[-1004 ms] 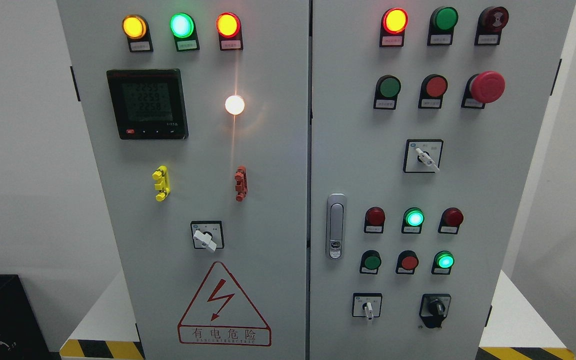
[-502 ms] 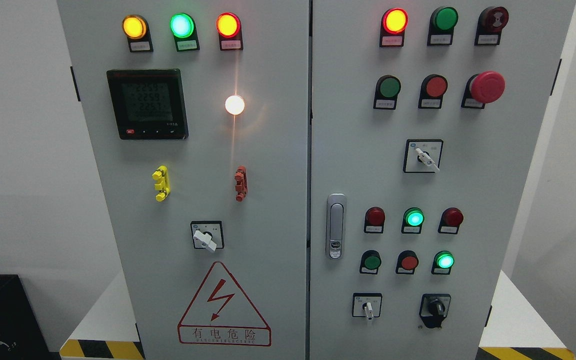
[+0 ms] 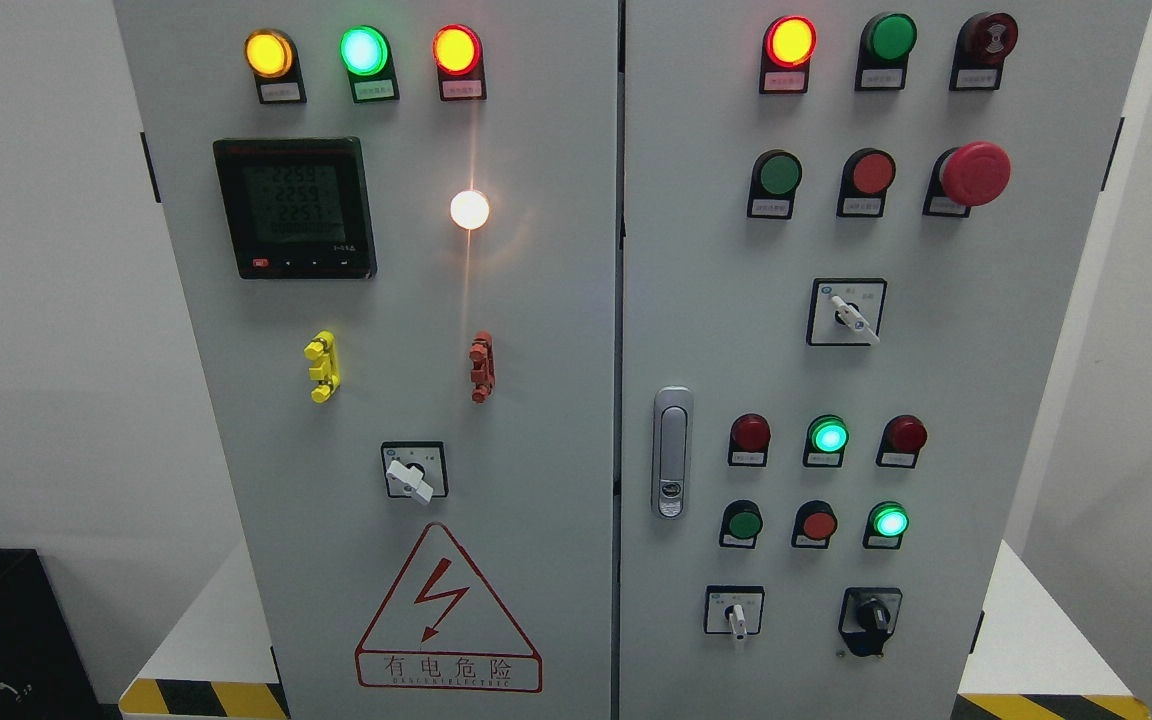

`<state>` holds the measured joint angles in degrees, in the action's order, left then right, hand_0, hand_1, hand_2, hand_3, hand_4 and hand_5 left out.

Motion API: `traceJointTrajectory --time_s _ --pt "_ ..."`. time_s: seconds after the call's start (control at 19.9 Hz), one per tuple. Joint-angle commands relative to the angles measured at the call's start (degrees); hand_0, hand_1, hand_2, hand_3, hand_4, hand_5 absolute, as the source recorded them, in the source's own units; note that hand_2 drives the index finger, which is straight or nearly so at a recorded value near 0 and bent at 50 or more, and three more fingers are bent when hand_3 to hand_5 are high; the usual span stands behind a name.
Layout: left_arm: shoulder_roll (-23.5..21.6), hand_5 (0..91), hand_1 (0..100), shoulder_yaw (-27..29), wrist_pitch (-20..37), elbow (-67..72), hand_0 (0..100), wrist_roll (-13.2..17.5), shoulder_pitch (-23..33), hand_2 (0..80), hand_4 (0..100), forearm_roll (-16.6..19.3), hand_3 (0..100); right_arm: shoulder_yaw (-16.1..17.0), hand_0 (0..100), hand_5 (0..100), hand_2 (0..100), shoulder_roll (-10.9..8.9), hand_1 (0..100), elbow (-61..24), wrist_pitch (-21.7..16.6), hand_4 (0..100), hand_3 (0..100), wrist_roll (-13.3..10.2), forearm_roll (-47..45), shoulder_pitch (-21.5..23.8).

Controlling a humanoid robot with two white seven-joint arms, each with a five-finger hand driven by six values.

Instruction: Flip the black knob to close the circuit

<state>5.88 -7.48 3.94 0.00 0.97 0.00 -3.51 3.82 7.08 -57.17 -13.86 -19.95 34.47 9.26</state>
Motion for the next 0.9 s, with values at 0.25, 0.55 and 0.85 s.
traceJointTrajectory --time_s 0.25,0.55,0.85 --pt "0.01 0.0 56 0.01 0.02 -1.32 12 0.0 1.23 0.0 0 0.0 0 2.07 0 96 87 -0.04 6 -29.82 6.29 87 98 6.15 16.24 1.82" --pt "0.01 0.0 56 0.01 0.02 -1.32 12 0.0 1.23 0.0 0 0.0 0 3.56 0 97 87 -0.04 7 -35.46 9.9 88 98 7.56 22.13 0.33" --pt "0.01 0.0 56 0.01 0.02 -1.32 12 0.0 1.23 0.0 0 0.0 0 4.18 0 97 87 0.04 6 -39.59 12.53 88 99 9.58 26.61 -1.78"
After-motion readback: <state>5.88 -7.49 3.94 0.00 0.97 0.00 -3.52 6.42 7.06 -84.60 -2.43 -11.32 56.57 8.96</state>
